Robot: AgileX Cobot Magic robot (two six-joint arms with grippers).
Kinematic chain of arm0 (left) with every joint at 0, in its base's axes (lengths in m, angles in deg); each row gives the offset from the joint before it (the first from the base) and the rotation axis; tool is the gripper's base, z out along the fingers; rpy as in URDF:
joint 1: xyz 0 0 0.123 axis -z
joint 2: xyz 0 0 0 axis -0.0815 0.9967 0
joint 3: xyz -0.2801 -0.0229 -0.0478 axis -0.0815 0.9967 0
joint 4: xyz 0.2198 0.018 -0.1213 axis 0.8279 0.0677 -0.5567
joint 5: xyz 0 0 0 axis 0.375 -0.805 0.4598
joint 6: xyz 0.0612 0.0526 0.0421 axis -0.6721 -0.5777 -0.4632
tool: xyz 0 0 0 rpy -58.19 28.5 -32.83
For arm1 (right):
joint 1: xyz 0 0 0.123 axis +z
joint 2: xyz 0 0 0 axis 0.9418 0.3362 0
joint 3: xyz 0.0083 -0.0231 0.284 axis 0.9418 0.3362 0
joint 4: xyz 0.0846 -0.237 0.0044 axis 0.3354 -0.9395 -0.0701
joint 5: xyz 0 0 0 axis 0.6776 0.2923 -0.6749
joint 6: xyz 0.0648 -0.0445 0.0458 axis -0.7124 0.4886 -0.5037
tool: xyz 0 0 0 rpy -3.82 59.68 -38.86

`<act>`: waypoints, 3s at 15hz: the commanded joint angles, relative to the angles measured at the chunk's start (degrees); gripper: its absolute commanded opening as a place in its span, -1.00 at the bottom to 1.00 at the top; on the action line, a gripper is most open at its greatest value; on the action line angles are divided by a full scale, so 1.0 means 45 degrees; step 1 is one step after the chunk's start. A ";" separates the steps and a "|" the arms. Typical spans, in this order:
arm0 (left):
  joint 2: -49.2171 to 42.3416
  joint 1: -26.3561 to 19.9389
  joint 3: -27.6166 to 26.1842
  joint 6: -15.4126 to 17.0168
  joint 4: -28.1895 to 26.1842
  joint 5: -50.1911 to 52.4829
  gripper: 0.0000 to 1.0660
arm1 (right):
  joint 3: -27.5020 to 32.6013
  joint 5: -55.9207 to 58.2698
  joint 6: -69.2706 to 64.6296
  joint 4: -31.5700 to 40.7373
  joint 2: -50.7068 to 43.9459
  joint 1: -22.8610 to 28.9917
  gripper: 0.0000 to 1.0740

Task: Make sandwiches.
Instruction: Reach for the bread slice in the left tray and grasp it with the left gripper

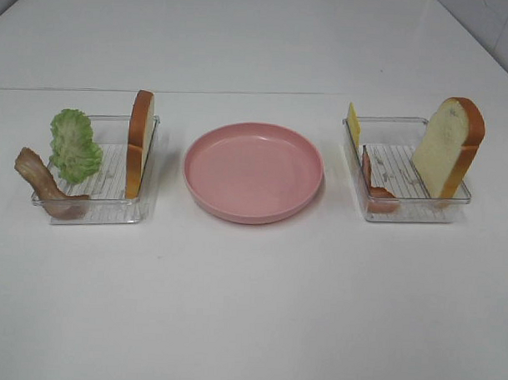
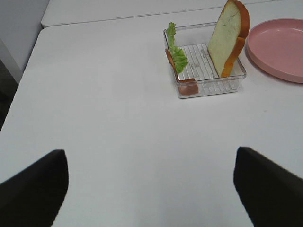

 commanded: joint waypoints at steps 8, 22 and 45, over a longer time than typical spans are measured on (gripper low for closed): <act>-0.0267 0.0064 0.0025 -0.0025 -0.0140 0.0127 0.68 | 0.0025 -0.0102 -0.0038 0.0038 -0.0191 -0.0064 0.43; -0.0267 0.0064 0.0025 -0.0025 -0.0140 0.0127 0.68 | 0.0025 -0.0102 -0.0038 0.0038 -0.0191 -0.0064 0.43; 0.7117 0.0064 -0.0586 0.0064 -0.2088 0.7576 0.53 | 0.0025 -0.0102 -0.0038 0.0038 -0.0191 -0.0064 0.43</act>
